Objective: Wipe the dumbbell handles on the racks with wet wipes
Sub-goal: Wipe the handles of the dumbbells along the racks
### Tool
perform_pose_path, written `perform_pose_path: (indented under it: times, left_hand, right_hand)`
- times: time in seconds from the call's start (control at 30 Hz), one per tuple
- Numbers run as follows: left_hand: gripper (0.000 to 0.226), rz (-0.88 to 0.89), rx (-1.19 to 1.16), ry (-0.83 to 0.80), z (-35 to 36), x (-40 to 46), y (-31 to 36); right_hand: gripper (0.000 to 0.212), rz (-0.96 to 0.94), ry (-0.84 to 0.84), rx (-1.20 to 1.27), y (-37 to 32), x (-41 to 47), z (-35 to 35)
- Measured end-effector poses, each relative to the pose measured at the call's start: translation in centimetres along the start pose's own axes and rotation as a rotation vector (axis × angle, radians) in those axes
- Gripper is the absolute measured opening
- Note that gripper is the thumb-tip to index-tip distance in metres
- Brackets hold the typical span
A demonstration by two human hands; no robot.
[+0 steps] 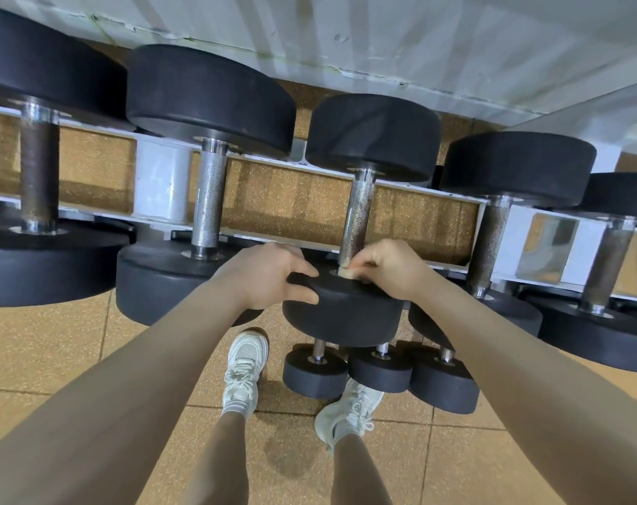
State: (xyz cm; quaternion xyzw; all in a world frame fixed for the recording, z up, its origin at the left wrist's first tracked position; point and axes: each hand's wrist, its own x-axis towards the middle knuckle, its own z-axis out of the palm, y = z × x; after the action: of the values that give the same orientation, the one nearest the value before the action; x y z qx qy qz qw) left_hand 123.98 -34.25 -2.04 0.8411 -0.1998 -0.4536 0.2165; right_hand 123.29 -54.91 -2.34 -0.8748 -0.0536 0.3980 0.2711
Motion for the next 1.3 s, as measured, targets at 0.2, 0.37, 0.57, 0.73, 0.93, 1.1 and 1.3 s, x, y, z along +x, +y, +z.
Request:
perform_pose_path:
  times: [0.2,0.37,0.57,0.73,0.93,1.1,1.3]
  left_hand:
    - [0.05,0.014,-0.001,-0.004,0.1,0.3,-0.2]
    - [0.05,0.026,-0.021,0.005,0.2,0.6,-0.5]
    - [0.048,0.032,-0.042,0.018,0.4,0.8,-0.7]
    - [0.048,0.013,-0.04,0.015,0.3,0.6,-0.5]
    - [0.047,0.005,-0.068,0.014,0.3,0.6,-0.5]
    - [0.047,0.006,-0.087,0.014,0.3,0.7,-0.6]
    - [0.049,-0.004,-0.075,0.007,0.2,0.4,-0.4]
  right_hand:
    - [0.012,0.409,0.803,0.758,-0.2,2.9,-2.6]
    - [0.028,0.53,0.609,1.454,0.1,6.3,-3.1]
    - [0.021,0.348,0.301,0.898,2.4,4.0,-1.9]
    - [0.016,0.391,-0.04,0.619,2.5,1.2,0.2]
    - [0.025,0.538,0.378,1.359,1.9,4.6,-2.9]
    - [0.026,0.511,0.265,1.001,1.4,3.6,-1.5]
    - [0.015,0.415,0.097,0.58,2.2,0.3,0.9]
